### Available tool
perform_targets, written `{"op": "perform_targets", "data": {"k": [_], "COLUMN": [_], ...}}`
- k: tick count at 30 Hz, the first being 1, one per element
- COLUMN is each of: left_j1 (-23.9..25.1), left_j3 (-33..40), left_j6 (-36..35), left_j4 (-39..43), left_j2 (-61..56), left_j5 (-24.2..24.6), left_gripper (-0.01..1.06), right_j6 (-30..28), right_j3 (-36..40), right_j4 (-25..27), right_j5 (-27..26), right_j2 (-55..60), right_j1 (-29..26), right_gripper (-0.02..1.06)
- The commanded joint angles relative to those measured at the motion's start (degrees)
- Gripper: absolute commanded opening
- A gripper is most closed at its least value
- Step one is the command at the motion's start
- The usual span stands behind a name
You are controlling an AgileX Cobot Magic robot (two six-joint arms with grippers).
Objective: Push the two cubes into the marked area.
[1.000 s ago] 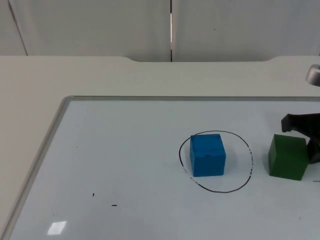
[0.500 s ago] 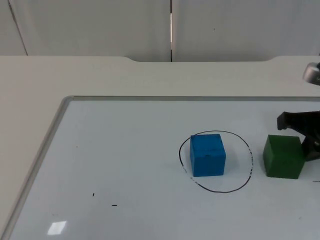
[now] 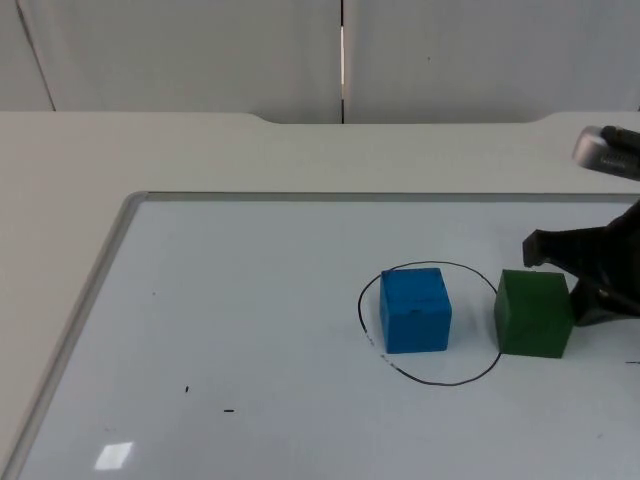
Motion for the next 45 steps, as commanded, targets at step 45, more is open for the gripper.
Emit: {"op": "perform_targets", "data": {"k": [45], "left_j1": [0.2], "left_j3": [0.2], "left_j6": [-0.1], "left_j4": [0.2], "left_j2": [-0.2], "left_j5": [-0.6], "left_gripper": [0.0], "right_j6": [-0.4], "right_j3": [-0.4], "right_j4": [4.9], "right_j5": [-7.4], "right_j2": [6.8], "right_j1": [5.9], "right_gripper": [0.0]}}
